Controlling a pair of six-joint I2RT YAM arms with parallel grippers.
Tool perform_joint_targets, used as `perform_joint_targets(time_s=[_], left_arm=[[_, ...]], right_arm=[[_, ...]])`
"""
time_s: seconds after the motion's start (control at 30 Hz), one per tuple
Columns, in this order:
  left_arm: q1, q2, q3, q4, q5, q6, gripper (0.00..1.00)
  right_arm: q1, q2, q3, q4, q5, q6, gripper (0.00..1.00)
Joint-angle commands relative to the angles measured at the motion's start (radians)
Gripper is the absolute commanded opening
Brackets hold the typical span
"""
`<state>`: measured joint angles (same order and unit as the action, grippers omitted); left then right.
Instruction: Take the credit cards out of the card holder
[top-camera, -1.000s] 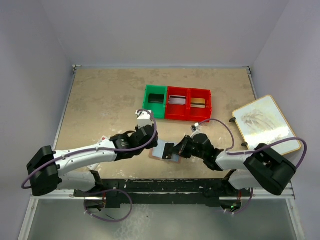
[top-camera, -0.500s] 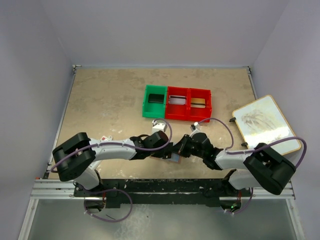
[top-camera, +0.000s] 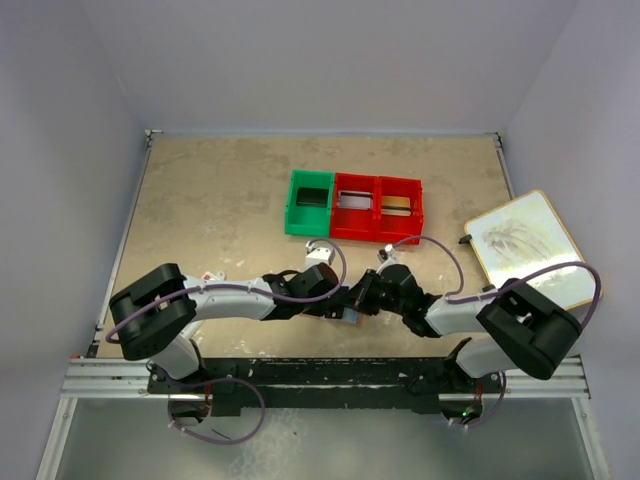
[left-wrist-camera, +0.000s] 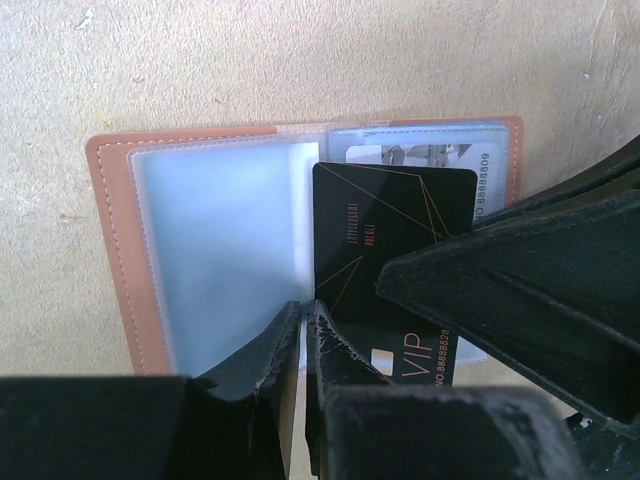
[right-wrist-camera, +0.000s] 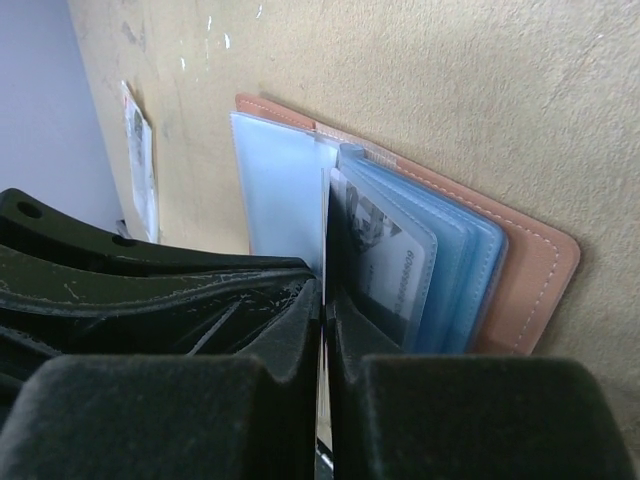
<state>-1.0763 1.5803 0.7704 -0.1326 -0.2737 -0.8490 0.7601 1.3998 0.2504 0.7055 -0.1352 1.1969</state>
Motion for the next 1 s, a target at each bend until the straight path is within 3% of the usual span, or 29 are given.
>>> perform_joint_targets(time_s=[0.0,0.33,0.63,0.73,0.8,0.97], left_arm=[[-0.004,-0.012,-0.009,-0.021,-0.059,0.016,0.04],[-0.002,-0.14,-0.024,-0.07,-0.193,0.008,0.04],[-0.002,-0.241,-0.017,-0.11,-0.259,0.018,0.06],[0.001,-0.279,0.003,-0.169,-0.32,0.037,0.16],[0.02,-0.3,0.034,-0.225,-0.342,0.055,0.3],[0.17,-0.403,0.103,-0.328,-0.259,0.144,0.56]], right_arm=[[-0.002,-0.021,0.018,0.022,-0.007,-0.013,0.01],[-0.002,-0.258,0.033,-0.185,0.111,-0.135,0.0],[-0.002,-0.499,0.022,-0.212,0.179,-0.289,0.0],[-0.002,-0.534,0.035,-0.197,0.188,-0.353,0.0],[-0.002,-0.535,0.053,-0.16,0.205,-0.426,0.0],[-0.001,-0.472,0.109,-0.115,0.155,-0.547,0.0]])
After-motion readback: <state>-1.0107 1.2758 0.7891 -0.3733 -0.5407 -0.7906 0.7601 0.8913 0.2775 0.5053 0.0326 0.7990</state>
